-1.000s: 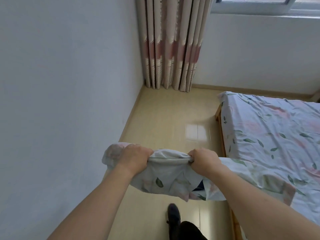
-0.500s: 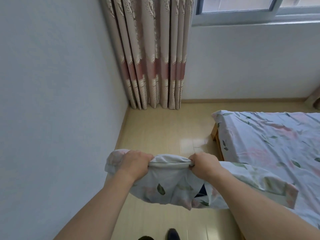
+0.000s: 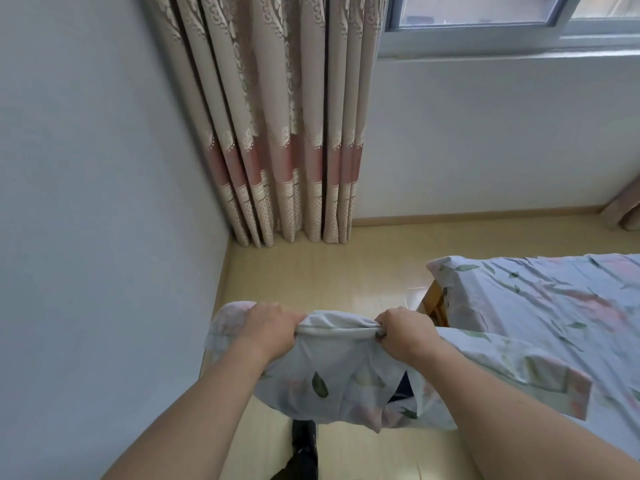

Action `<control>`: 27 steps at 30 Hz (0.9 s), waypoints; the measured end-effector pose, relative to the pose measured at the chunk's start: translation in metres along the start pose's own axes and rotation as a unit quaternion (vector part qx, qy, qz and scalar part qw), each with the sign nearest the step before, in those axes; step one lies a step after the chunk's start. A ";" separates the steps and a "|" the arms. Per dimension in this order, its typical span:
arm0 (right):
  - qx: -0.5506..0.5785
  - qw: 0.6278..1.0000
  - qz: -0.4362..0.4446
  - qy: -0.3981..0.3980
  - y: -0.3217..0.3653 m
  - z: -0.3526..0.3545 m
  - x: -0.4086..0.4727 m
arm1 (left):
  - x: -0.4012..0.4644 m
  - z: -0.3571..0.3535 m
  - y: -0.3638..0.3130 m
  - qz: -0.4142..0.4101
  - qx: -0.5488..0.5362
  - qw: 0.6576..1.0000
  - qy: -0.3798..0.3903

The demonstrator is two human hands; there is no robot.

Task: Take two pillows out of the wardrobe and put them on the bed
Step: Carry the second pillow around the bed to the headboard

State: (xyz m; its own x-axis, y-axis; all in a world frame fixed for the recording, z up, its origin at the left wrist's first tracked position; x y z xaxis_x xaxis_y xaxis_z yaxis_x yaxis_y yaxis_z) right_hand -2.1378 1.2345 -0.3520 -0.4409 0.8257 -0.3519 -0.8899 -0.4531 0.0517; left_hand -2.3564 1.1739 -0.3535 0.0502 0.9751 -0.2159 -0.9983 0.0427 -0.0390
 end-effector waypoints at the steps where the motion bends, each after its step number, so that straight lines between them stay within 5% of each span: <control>1: -0.002 1.000 -0.005 0.003 0.000 0.010 0.020 | 0.021 0.006 0.011 -0.008 -0.004 1.000 -0.004; 7: 0.009 0.998 -0.061 -0.018 -0.025 0.062 0.107 | 0.145 0.045 0.045 -0.059 -0.007 0.998 -0.022; 27: 0.108 0.970 -0.216 -0.025 -0.295 0.150 0.372 | 0.571 0.135 -0.050 -0.205 0.083 0.975 0.020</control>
State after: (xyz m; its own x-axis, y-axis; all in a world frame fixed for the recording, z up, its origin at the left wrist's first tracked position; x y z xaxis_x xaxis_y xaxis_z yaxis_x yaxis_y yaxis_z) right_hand -2.0565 1.7256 -0.3584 -0.0212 0.9405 -0.3393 -0.9944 0.0155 0.1049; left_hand -2.2818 1.7583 -0.3431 0.4432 0.8599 -0.2533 -0.8853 0.4643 0.0273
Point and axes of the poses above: each hand's wrist, its own x-axis towards the middle knuckle, its own z-axis out of the back of the hand, y = z × x, the point moved 4 cm from there along x, towards the middle knuckle, and after that the axes turned 4 degrees about -x, right-handed, at the moved point
